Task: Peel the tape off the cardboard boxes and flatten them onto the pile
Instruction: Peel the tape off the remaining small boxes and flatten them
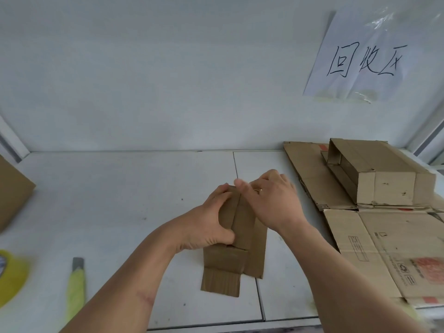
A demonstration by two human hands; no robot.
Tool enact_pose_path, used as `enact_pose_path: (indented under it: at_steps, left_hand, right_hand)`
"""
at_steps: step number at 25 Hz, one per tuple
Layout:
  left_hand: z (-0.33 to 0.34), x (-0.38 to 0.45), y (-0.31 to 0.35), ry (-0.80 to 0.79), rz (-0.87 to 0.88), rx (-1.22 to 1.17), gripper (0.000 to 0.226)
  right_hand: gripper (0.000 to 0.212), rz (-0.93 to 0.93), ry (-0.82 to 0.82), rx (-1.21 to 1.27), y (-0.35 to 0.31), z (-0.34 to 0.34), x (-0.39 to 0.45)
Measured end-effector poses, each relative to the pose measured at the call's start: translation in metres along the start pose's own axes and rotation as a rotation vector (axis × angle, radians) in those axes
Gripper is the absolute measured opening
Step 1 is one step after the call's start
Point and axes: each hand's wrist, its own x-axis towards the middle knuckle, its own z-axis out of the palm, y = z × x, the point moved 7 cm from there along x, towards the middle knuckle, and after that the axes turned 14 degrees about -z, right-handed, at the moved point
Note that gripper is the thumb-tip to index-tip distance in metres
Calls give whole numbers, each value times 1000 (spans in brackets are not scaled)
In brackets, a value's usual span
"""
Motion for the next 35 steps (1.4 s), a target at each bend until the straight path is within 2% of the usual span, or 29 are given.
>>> enact_pose_path:
  at_steps: [3, 7, 10, 14, 16, 18, 20, 21, 22, 24, 26, 31, 35]
  left_hand:
    - [4, 0, 6, 71, 2, 23, 97]
    - [11, 1, 8, 170, 21, 101, 122]
    - [14, 1, 7, 180, 27, 92, 122]
    - [18, -2, 6, 178, 49, 83, 121]
    - [19, -1, 5, 188, 48, 80, 121]
    - [19, 0, 4, 191, 41, 79, 122]
    - [20, 0, 4, 189, 39, 86, 123]
    - [21, 0, 3, 192, 40, 93, 123]
    - [22, 0, 3, 196, 38, 101, 123]
    - [22, 0, 1, 194, 24, 110, 122]
    - [22, 0, 1, 198, 24, 110, 123]
    - [22, -2, 6, 230, 11, 75, 127]
    - [26, -5, 11, 261, -39, 97, 129]
  right_hand:
    - [34, -39, 54, -106, -4, 0, 5]
    - [30, 141, 136, 288, 16, 0, 8]
    - [13, 242, 208, 396, 29, 3, 3]
    - [42, 169, 97, 355, 22, 6, 4]
    - [50, 192, 44, 406, 21, 6, 5]
    - [50, 157, 4, 335, 18, 10, 5]
    - [31, 109, 2, 173, 16, 15, 5]
    - [22, 133, 34, 206, 17, 14, 5]
    - [17, 186, 89, 341, 21, 11, 6]
    - [14, 317, 225, 699, 32, 3, 2]
    - [12, 363, 294, 830, 41, -9, -5]
    - [6, 232, 148, 576, 43, -28, -41]
    - [5, 102, -36, 338, 48, -35, -97]
